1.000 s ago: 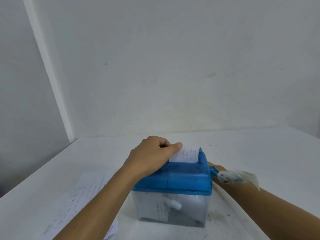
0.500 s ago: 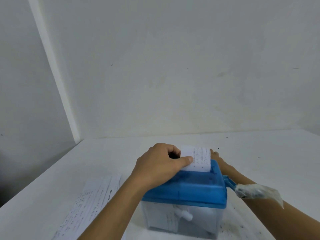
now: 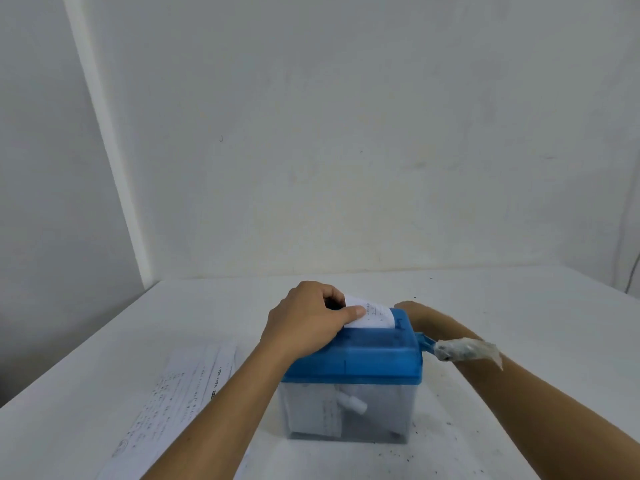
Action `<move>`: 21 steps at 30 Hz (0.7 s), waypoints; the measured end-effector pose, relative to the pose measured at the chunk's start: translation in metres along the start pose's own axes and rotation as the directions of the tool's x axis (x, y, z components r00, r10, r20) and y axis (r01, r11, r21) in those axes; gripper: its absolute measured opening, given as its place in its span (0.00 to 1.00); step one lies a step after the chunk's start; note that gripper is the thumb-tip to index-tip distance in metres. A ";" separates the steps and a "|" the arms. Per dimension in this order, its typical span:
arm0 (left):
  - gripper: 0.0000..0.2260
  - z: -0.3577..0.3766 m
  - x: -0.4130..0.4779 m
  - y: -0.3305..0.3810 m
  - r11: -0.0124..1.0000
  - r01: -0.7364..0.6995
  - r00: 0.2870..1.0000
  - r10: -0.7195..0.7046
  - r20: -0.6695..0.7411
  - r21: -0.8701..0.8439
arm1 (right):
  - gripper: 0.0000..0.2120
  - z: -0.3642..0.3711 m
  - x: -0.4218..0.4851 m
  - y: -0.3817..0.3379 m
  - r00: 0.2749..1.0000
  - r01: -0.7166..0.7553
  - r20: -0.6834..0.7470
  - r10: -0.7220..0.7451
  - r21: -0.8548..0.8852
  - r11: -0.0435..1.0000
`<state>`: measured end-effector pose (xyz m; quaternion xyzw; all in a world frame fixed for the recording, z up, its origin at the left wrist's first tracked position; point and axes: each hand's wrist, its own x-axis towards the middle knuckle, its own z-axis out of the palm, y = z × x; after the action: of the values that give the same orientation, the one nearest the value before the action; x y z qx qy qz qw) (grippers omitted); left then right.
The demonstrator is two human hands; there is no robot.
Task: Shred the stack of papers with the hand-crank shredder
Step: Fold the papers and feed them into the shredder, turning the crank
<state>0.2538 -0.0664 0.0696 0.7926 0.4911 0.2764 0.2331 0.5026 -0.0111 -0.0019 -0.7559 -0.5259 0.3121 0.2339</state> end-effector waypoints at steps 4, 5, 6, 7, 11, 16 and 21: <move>0.12 -0.001 -0.002 0.001 1.000 0.002 1.000 -0.002 0.004 0.008 | 0.25 -0.051 -0.049 -0.018 0.990 -0.066 0.140 0.008 0.413 0.908; 0.12 -0.001 -0.001 0.002 1.000 0.003 1.000 -0.003 0.007 0.009 | 0.28 -0.066 -0.064 -0.026 0.990 -0.029 0.135 -0.046 0.505 0.863; 0.12 -0.001 -0.003 0.004 1.000 0.003 1.000 -0.003 0.009 0.007 | 0.28 -0.080 -0.079 -0.033 0.989 0.024 0.108 -0.104 0.569 0.822; 0.12 -0.002 -0.003 0.005 1.000 0.008 1.000 -0.008 0.011 0.003 | 0.26 -0.091 -0.092 -0.041 0.983 0.081 0.083 -0.163 0.601 0.795; 0.11 -0.005 -0.008 0.008 0.999 0.019 1.000 -0.018 0.013 -0.038 | 0.17 -0.105 -0.137 -0.075 0.932 0.239 0.063 -0.356 0.632 0.737; 0.10 -0.006 -0.015 0.010 1.000 0.003 1.000 -0.003 -0.026 -0.007 | 0.23 -0.076 -0.147 -0.085 0.932 0.169 0.144 -0.332 0.637 0.752; 0.08 -0.006 -0.011 0.008 0.999 0.025 1.000 -0.025 0.003 -0.025 | 0.28 -0.061 -0.142 -0.089 0.937 0.259 0.026 -0.348 0.619 0.742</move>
<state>0.2513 -0.0793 0.0769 0.7837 0.4971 0.2787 0.2470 0.4528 -0.1157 0.1336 -0.5209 -0.5291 0.4737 0.4736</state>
